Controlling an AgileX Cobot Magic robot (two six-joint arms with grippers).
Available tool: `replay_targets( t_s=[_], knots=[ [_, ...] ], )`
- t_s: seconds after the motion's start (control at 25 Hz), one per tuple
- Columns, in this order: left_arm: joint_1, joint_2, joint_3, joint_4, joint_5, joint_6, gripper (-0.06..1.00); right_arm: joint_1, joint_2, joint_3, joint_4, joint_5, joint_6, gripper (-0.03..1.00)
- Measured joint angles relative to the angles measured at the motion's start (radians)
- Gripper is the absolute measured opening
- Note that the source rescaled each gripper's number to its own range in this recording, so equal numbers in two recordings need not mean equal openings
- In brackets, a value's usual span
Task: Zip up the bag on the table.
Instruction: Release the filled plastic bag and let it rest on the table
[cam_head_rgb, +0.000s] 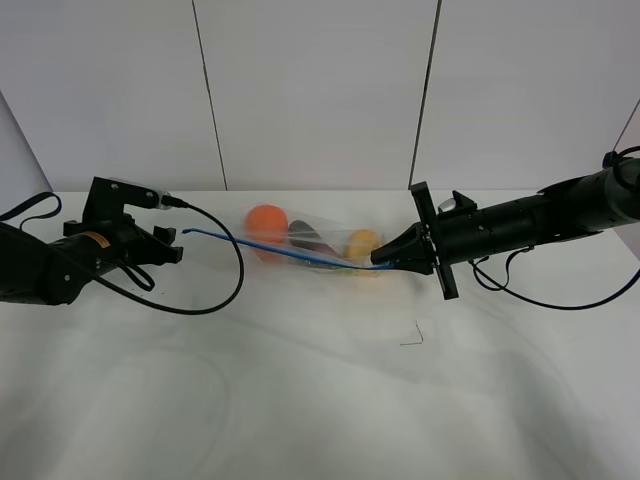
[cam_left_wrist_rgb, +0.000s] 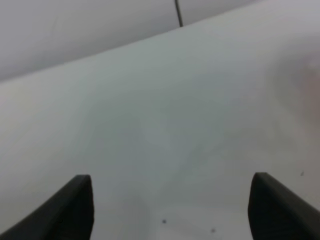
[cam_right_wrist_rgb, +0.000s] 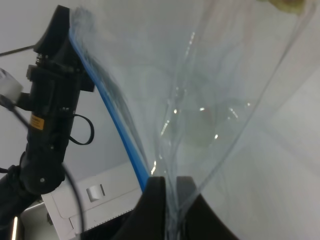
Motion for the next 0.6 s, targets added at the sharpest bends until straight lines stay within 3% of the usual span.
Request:
replay_targets(
  t_s=[0.12,0.24,0.36,0.6],
  knots=[
    [0.0,0.0,0.0,-0.004,0.015,-0.14,0.96,0.0,0.0,0.0,0.001,0.0,0.0,0.0],
    [0.001,-0.002,0.0,-0.004,0.065,-0.187,0.96,0.0,0.0,0.0,0.001,0.0,0.0,0.0],
    [0.016,-0.027,-0.004,-0.004,0.18,-0.21,0.96,0.0,0.0,0.0,0.002,0.0,0.0,0.0],
    [0.043,-0.14,-0.101,-0.004,0.641,-0.21,0.96,0.0,0.0,0.0,0.002,0.0,0.0,0.0]
  ],
)
